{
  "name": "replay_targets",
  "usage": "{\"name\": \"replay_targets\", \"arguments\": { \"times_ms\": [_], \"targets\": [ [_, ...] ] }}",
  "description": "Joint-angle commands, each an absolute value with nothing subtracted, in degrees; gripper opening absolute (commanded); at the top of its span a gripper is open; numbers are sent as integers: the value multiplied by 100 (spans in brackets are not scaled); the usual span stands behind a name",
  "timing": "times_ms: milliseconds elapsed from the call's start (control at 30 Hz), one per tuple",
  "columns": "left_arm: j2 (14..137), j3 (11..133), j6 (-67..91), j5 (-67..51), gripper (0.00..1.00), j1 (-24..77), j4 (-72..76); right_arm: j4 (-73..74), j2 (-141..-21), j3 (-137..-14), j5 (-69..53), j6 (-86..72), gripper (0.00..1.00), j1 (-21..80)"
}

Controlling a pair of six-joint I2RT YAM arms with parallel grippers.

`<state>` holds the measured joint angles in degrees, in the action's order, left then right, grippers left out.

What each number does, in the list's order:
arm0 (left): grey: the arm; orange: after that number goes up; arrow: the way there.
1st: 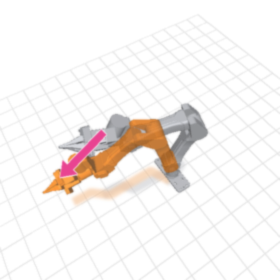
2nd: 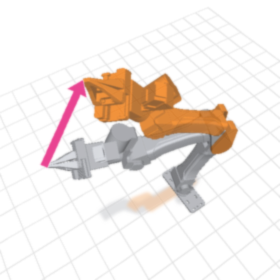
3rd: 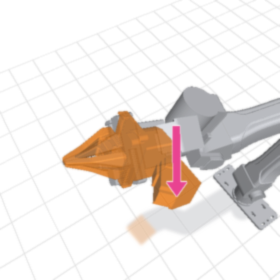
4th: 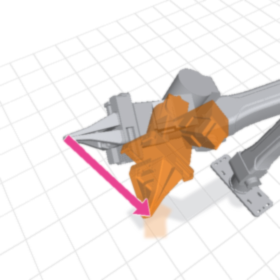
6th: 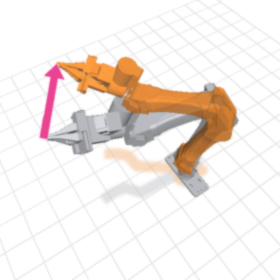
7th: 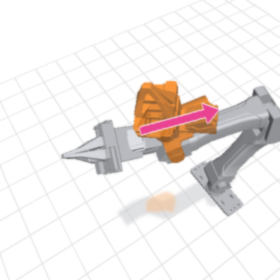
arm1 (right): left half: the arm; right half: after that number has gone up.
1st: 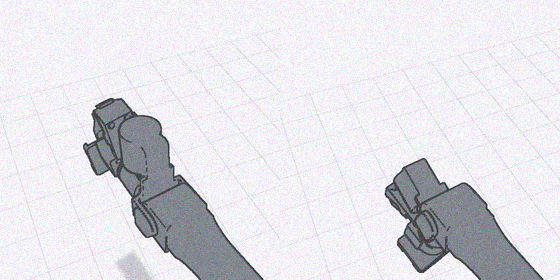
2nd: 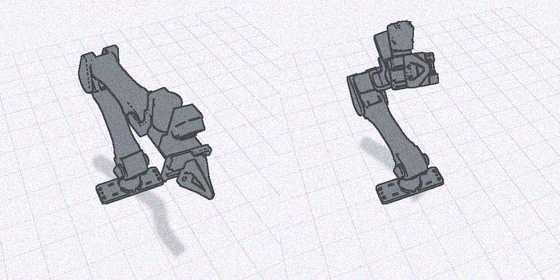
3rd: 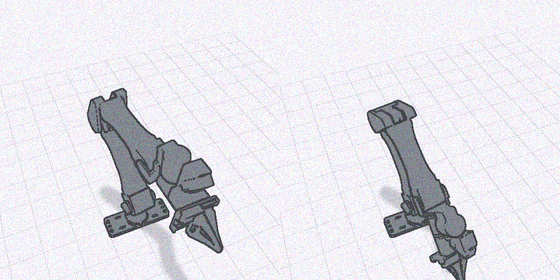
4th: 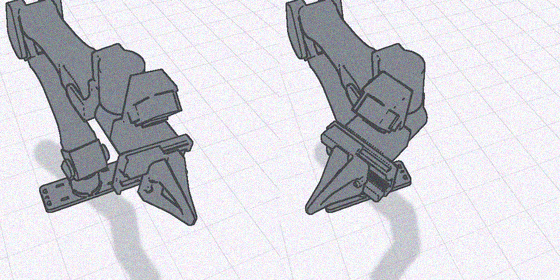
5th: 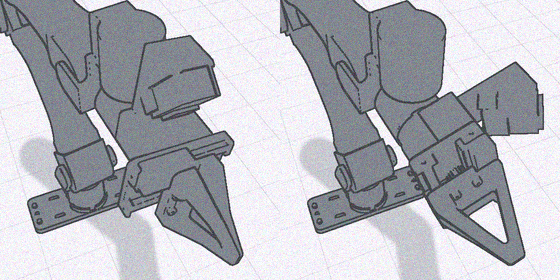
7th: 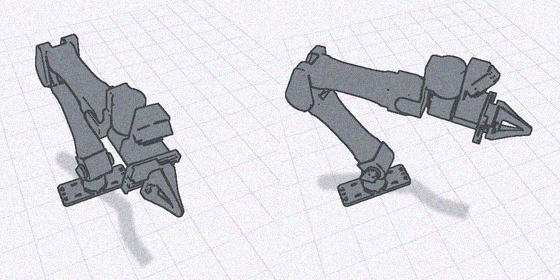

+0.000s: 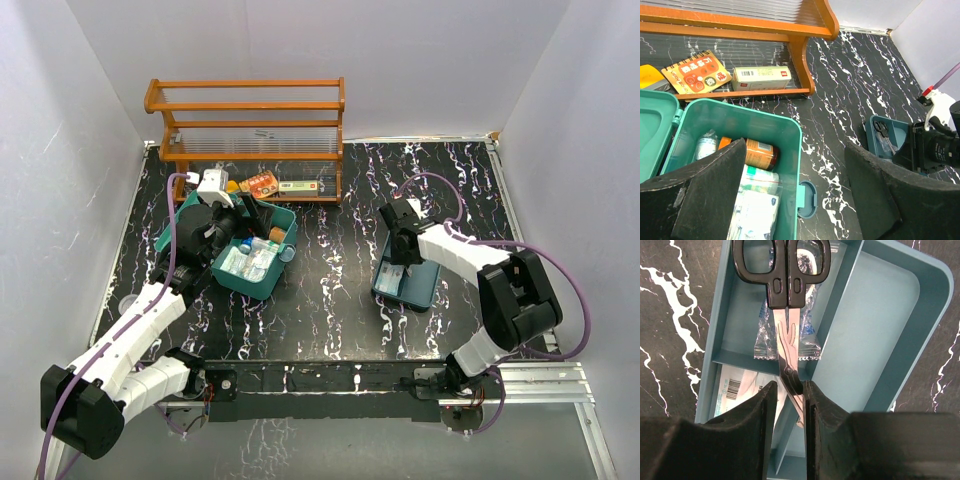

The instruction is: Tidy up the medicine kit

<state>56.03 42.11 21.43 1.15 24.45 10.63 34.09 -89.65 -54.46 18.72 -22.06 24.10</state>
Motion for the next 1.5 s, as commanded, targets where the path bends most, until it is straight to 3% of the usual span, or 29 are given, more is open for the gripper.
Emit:
{"name": "replay_targets", "arguments": {
  "times_ms": [0,200,433,700,1200,1333,1467],
  "targets": [
    [5532,4255,2065,193,78,2417,1160,3270,-9118,-5689,2028,-2070,25,2394],
    [5565,4259,2057,193,78,2417,1151,3340,-9235,-5724,2340,-2014,25,2429],
    [5573,4257,2057,194,78,2417,1151,3518,-9142,-5881,2709,-2004,9,2659],
    [5576,4254,2074,180,78,2416,1160,3617,-8773,-5959,2945,-2076,0,2767],
    [5572,4214,2101,166,78,2416,1176,3866,-7889,-5808,3053,-2500,0,2779],
    [5586,4214,2107,142,78,2419,1200,3862,-8066,-5831,3237,-3009,13,2732],
    [5575,4234,2109,131,78,2417,1182,3661,-8361,-5860,2968,-3547,18,2348]
  ]
}}
